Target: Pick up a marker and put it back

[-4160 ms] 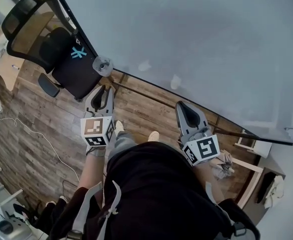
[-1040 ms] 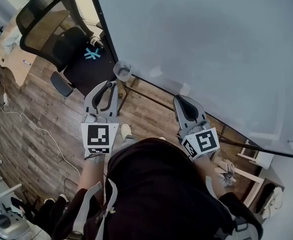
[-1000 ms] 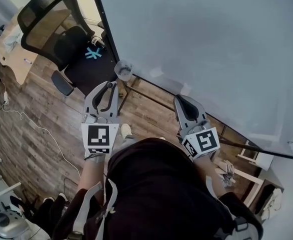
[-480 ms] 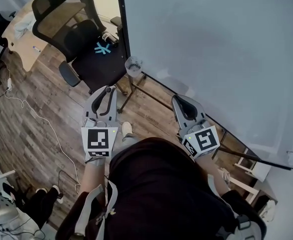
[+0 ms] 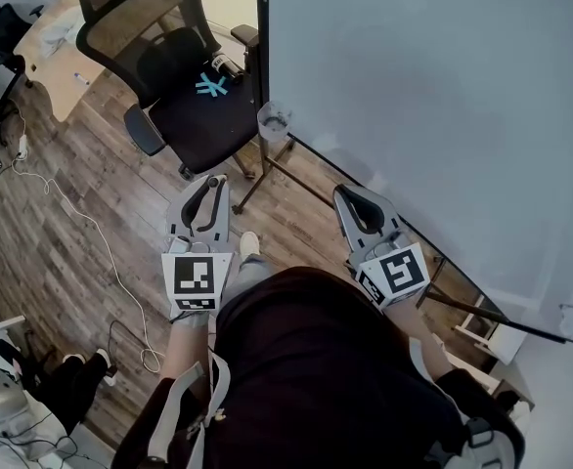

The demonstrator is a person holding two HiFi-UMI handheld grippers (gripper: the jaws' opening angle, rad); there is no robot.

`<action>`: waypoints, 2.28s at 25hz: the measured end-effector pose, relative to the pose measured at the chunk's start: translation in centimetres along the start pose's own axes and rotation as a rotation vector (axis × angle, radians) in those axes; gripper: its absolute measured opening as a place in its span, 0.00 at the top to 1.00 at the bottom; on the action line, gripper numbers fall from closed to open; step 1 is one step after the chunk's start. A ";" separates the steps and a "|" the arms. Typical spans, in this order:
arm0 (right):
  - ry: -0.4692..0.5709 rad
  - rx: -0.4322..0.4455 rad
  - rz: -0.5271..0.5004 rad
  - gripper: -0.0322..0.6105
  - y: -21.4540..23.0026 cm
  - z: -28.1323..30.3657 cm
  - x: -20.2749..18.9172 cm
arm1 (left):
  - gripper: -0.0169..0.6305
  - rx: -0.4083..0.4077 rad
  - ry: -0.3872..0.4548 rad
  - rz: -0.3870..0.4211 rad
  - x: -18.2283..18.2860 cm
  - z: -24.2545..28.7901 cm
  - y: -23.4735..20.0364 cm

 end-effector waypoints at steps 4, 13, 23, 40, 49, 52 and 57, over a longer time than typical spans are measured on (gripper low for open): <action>-0.009 0.006 0.002 0.92 -0.2 0.3 -0.3 | 0.86 0.009 -0.012 -0.007 -0.6 -0.3 -0.4; -0.019 0.002 0.013 0.92 -0.6 1.0 -0.5 | 0.86 -0.012 -0.016 -0.013 -0.9 0.1 -0.9; -0.013 -0.070 0.035 0.92 -0.3 0.5 -0.7 | 0.86 -0.054 -0.002 -0.005 -0.5 2.4 -1.3; -0.004 -0.281 0.079 0.92 2.5 -2.5 -1.2 | 0.86 -0.197 0.058 0.017 2.7 9.9 0.9; 0.003 -0.385 0.099 0.91 3.8 -4.1 -1.3 | 0.86 -0.264 0.050 0.029 3.2 13.7 2.7; 0.002 -0.409 0.105 0.92 3.9 -4.3 -1.4 | 0.86 -0.284 0.033 0.033 2.8 14.7 3.3; -0.004 -0.440 0.116 0.92 4.1 -4.4 -1.7 | 0.86 -0.309 0.000 0.025 1.6 16.3 3.8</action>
Point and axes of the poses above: the fingertips, and each gripper's own axes: z forward along the fingers, y to its right, x out of its top, the point moved 9 cm from there along -z, backward along the fingers, and after that the axes turned 13 degrees about x, right-handed, at the moved point
